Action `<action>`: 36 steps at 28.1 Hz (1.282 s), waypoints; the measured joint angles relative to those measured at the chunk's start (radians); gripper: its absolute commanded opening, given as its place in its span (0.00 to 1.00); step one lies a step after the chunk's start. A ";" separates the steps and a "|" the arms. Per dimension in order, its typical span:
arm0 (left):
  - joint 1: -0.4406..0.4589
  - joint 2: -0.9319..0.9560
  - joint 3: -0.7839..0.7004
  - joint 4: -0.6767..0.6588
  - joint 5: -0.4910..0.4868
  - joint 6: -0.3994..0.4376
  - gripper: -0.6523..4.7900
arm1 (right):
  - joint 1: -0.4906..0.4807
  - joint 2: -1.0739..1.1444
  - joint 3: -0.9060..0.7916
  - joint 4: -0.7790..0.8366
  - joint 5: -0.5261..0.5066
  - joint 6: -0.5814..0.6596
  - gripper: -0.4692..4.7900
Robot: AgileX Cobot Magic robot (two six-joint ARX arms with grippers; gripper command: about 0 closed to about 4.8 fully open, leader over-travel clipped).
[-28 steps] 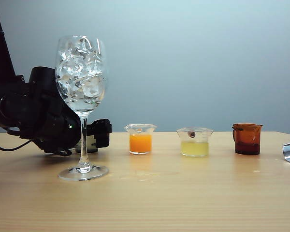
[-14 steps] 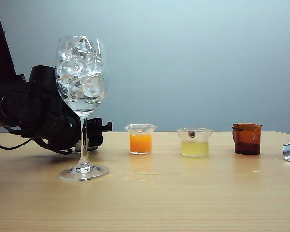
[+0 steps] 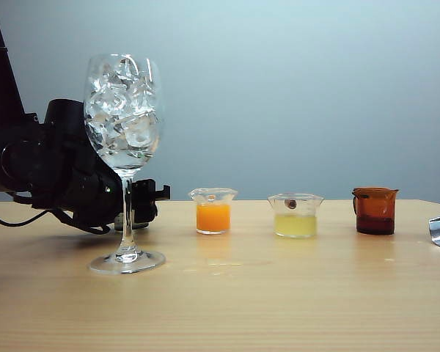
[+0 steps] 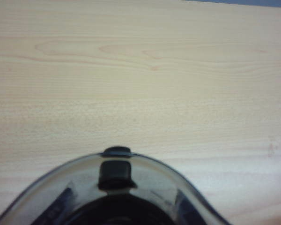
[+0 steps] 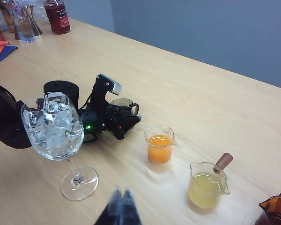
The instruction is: Pick up the first measuring cup from the left, pour the coconut rum inside into the goblet, and finally put the measuring cup back in its original place.
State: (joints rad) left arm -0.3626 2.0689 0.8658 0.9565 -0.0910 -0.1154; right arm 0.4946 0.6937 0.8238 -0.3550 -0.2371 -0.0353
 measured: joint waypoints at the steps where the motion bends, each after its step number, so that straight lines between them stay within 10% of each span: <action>1: 0.000 -0.002 0.000 -0.003 0.000 0.010 0.32 | 0.000 0.000 0.000 0.000 0.000 0.000 0.08; 36: 0.070 -0.402 -0.030 -0.359 0.090 0.215 0.32 | 0.000 0.000 0.000 0.028 -0.073 0.000 0.08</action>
State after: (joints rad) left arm -0.2928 1.6672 0.8360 0.5976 -0.0013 0.0994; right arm 0.4946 0.6937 0.8234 -0.3271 -0.3099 -0.0357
